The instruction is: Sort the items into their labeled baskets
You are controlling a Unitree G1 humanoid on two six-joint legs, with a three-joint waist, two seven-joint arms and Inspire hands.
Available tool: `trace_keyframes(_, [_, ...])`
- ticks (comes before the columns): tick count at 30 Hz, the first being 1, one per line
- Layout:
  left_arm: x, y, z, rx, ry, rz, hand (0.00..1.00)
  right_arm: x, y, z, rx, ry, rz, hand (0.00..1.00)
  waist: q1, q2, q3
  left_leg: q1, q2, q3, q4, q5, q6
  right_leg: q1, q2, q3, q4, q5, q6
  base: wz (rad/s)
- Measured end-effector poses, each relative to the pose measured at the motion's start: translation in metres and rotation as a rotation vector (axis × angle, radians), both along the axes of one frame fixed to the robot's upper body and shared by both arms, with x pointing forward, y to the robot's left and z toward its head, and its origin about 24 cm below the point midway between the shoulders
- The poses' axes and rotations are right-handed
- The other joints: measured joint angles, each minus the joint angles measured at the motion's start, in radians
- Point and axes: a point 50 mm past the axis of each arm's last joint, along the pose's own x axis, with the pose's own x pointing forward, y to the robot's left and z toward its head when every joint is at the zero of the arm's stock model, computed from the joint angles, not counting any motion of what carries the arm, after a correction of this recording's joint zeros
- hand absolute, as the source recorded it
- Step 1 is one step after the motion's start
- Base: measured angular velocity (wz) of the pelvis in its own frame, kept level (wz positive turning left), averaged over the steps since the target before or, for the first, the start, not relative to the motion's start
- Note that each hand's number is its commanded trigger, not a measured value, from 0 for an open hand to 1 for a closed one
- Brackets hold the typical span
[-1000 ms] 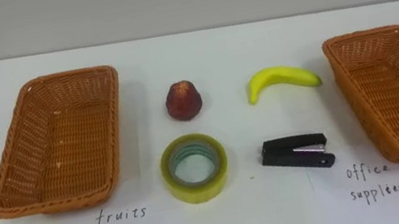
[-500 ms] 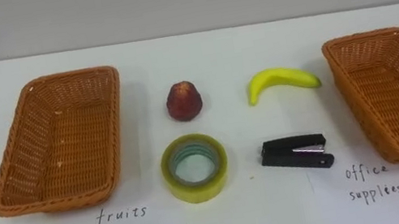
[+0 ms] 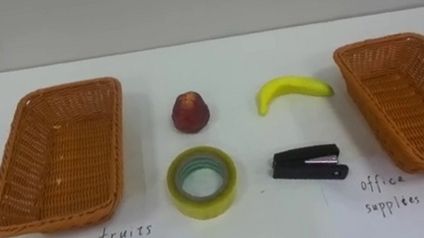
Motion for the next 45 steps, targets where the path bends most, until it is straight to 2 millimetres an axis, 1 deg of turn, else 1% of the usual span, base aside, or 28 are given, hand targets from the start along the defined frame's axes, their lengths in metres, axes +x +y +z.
trace_keyframes(2, [-0.001, 0.001, 0.0, 0.011, 0.002, 0.004, 0.0, -0.003, -0.003, 0.001, -0.02, 0.007, -0.037, 0.0, -0.004, -0.003, 0.0004, 0.001, 0.0, 0.002, 0.002, 0.0, 0.0, 0.001, -0.001, 0.002, 0.0, 0.0, 0.0, 0.0])
trace_keyframes(3, [-0.003, 0.003, 0.001, 0.017, 0.004, 0.012, 0.0, -0.002, -0.006, 0.001, -0.038, 0.008, -0.063, 0.0, -0.01, -0.008, 0.0032, 0.001, 0.0, 0.003, 0.002, 0.0, 0.0, 0.001, -0.001, 0.003, 0.0, 0.0, 0.0, 0.0])
trace_keyframes(4, [-0.003, 0.004, 0.001, 0.024, 0.005, 0.015, 0.0, -0.001, -0.009, 0.002, -0.06, 0.005, -0.084, 0.0, -0.015, -0.007, 0.0028, 0.001, 0.0, 0.003, 0.002, 0.0, 0.0, 0.001, -0.002, 0.004, 0.0, -0.001, 0.0, 0.0])
trace_keyframes(6, [-0.003, 0.006, 0.002, 0.033, 0.001, 0.008, 0.0, -0.001, -0.013, 0.003, -0.093, 0.005, -0.124, 0.0, -0.016, -0.011, 0.0048, 0.004, 0.001, 0.006, 0.001, 0.0, 0.0, 0.0, -0.001, 0.009, 0.003, -0.001, 0.0, -0.05])
trace_keyframes(8, [-0.003, 0.007, 0.002, 0.037, -0.001, 0.009, 0.0, 0.001, -0.018, 0.004, -0.123, 0.003, -0.152, 0.0, -0.016, -0.011, 0.005, 0.009, 0.003, 0.011, -0.002, 0.0, 0.0, 0.0, 0.0, 0.012, 0.006, -0.001, -0.001, -0.07])
trace_keyframes(11, [-0.004, 0.009, 0.002, 0.042, 0.001, 0.009, 0.0, 0.007, -0.026, 0.008, -0.17, -0.018, -0.24, 0.0, -0.02, -0.008, 0.0046, 0.011, 0.003, 0.013, -0.004, 0.0, 0.0, -0.004, 0.001, 0.014, 0.011, -0.001, -0.001, -0.04])
trace_keyframes(15, [-0.008, 0.015, 0.004, 0.06, 0.007, 0.037, 0.0, 0.026, -0.044, 0.018, -0.264, -0.09, -0.363, 0.0, -0.043, -0.008, 0.0041, 0.012, 0.003, 0.016, -0.005, 0.0, 0.0, -0.007, 0.001, 0.018, 0.016, -0.002, -0.001, -0.02])
trace_keyframes(17, [-0.01, 0.019, 0.005, 0.082, 0.01, 0.044, 0.0, 0.033, -0.053, 0.024, -0.319, -0.119, -0.401, 0.0, -0.045, -0.008, 0.0039, 0.013, 0.003, 0.017, -0.005, 0.0, 0.0, -0.007, 0.002, 0.021, 0.017, -0.002, -0.002, -0.04])
trace_keyframes(19, [-0.008, 0.022, 0.007, 0.101, 0.007, 0.017, 0.0, 0.042, -0.061, 0.031, -0.382, -0.148, -0.434, 0.0, -0.048, -0.008, 0.0033, 0.014, 0.003, 0.018, -0.005, 0.0, 0.0, -0.009, 0.002, 0.024, 0.017, -0.002, -0.002, -0.02])
trace_keyframes(20, [-0.007, 0.023, 0.007, 0.105, 0.004, 0.007, 0.0, 0.044, -0.063, 0.033, -0.395, -0.157, -0.439, 0.0, -0.048, -0.004, 0.0008, 0.014, 0.003, 0.019, -0.006, 0.0, 0.0, -0.011, 0.003, 0.025, 0.018, -0.002, -0.002, -0.05])
trace_keyframes(21, [-0.007, 0.023, 0.007, 0.111, 0.006, -0.004, 0.0, 0.048, -0.066, 0.037, -0.416, -0.175, -0.452, 0.0, -0.051, -0.01, -0.0021, 0.014, 0.003, 0.019, -0.008, 0.0, 0.0, -0.016, 0.002, 0.027, 0.019, -0.002, -0.002, -0.08])
trace_keyframes(22, [-0.009, 0.023, 0.007, 0.113, 0.011, -0.003, 0.0, 0.054, -0.069, 0.041, -0.438, -0.194, -0.47, 0.0, -0.05, -0.008, -0.0048, 0.016, 0.002, 0.019, -0.011, 0.0, 0.0, -0.015, 0.001, 0.036, 0.02, -0.002, -0.002, -0.11])
trace_keyframes(23, [-0.01, 0.023, 0.007, 0.114, 0.014, -0.002, 0.0, 0.056, -0.07, 0.043, -0.446, -0.204, -0.482, 0.0, -0.05, -0.008, -0.0041, 0.017, 0.002, 0.019, -0.014, 0.0, 0.0, -0.014, 0.001, 0.039, 0.02, -0.002, -0.002, -0.13])
trace_keyframes(24, [-0.014, 0.024, 0.007, 0.12, 0.023, 0.001, 0.0, 0.061, -0.073, 0.047, -0.46, -0.223, -0.505, 0.0, -0.05, -0.01, -0.005, 0.019, 0.002, 0.019, -0.014, 0.0, 0.0, -0.014, 0.002, 0.044, 0.022, -0.002, -0.002, -0.11])
trace_keyframes(27, [-0.015, 0.024, 0.007, 0.126, 0.026, 0.001, 0.0, 0.074, -0.079, 0.059, -0.509, -0.281, -0.548, 0.0, -0.049, -0.012, -0.0038, 0.015, 0.0, 0.019, -0.013, 0.0, 0.0, -0.016, 0.003, 0.049, 0.023, -0.002, -0.002, -0.04])
trace_keyframes(29, [-0.015, 0.024, 0.007, 0.127, 0.029, 0.001, 0.0, 0.077, -0.082, 0.064, -0.54, -0.297, -0.568, 0.0, -0.05, -0.013, -0.0018, 0.016, 0.0, 0.019, -0.013, 0.0, 0.0, -0.017, 0.002, 0.049, 0.021, -0.003, -0.002, 0.02])
trace_keyframes(31, [-0.016, 0.024, 0.007, 0.129, 0.037, -0.007, 0.0, 0.081, -0.084, 0.069, -0.567, -0.307, -0.598, 0.0, -0.047, -0.019, 0.0005, 0.015, 0.0, 0.017, -0.014, 0.0, 0.0, -0.018, 0.002, 0.049, 0.02, -0.005, -0.002, 0.0])
trace_keyframes(33, [-0.017, 0.024, 0.007, 0.131, 0.044, -0.014, 0.0, 0.085, -0.087, 0.075, -0.585, -0.324, -0.62, 0.0, -0.049, -0.02, 0.0007, 0.013, -0.001, 0.016, -0.014, 0.0, 0.0, -0.019, 0.003, 0.049, 0.02, -0.005, -0.002, 0.0])
trace_keyframes(35, [-0.016, 0.024, 0.008, 0.137, 0.047, -0.028, 0.0, 0.085, -0.089, 0.077, -0.608, -0.309, -0.64, 0.0, -0.049, -0.021, 0.0007, 0.012, -0.001, 0.015, -0.014, 0.0, 0.0, -0.019, 0.003, 0.049, 0.02, -0.006, -0.001, 0.0])
trace_keyframes(38, [-0.014, 0.025, 0.009, 0.146, 0.041, -0.046, 0.0, 0.089, -0.091, 0.084, -0.638, -0.318, -0.668, 0.0, -0.054, -0.021, 0.0006, 0.008, -0.002, 0.015, -0.015, 0.0, 0.0, -0.019, 0.003, 0.049, 0.02, -0.006, -0.001, 0.0])
trace_keyframes(42, [-0.016, 0.025, 0.009, 0.146, 0.042, -0.047, 0.0, 0.09, -0.095, 0.091, -0.676, -0.316, -0.713, 0.0, -0.065, -0.016, 0.0023, 0.007, -0.003, 0.016, -0.013, 0.0, 0.0, -0.022, 0.005, 0.049, 0.021, -0.006, -0.001, 0.0])
trace_keyframes(45, [-0.016, 0.024, 0.009, 0.144, 0.041, -0.047, 0.0, 0.092, -0.097, 0.097, -0.707, -0.323, -0.75, 0.0, -0.065, -0.013, 0.0014, 0.008, -0.003, 0.016, -0.013, 0.0, 0.0, -0.026, 0.005, 0.053, 0.021, -0.006, -0.001, -0.04])
